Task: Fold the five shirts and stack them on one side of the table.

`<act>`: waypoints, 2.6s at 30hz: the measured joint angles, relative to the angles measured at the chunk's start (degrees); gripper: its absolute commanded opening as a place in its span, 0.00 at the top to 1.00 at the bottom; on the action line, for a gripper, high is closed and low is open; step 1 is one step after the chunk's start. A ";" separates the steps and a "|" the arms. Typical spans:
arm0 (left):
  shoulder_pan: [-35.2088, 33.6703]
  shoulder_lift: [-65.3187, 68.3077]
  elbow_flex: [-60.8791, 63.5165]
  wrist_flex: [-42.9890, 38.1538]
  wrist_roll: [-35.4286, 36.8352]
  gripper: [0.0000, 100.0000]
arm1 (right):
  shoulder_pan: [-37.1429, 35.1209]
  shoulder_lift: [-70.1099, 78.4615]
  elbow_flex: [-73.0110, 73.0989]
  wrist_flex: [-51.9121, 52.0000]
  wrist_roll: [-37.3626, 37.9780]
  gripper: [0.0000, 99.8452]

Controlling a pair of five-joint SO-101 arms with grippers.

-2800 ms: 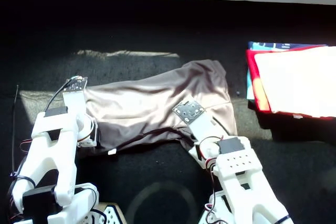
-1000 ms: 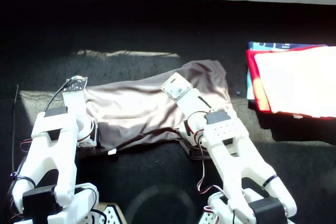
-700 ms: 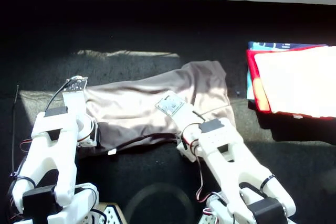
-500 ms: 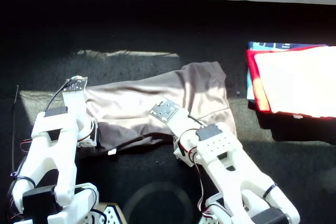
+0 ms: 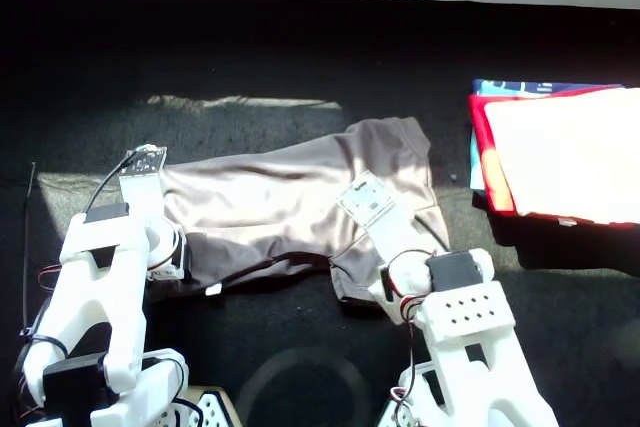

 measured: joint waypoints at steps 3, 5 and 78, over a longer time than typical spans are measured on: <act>0.00 0.00 0.00 0.00 0.00 0.87 | -0.09 -0.09 0.79 2.81 5.01 0.77; 0.00 0.00 0.00 0.00 0.00 0.87 | -0.09 0.00 2.81 2.55 8.88 0.77; 0.00 0.00 0.00 0.00 0.00 0.87 | 10.02 76.22 -85.27 0.62 -12.92 0.89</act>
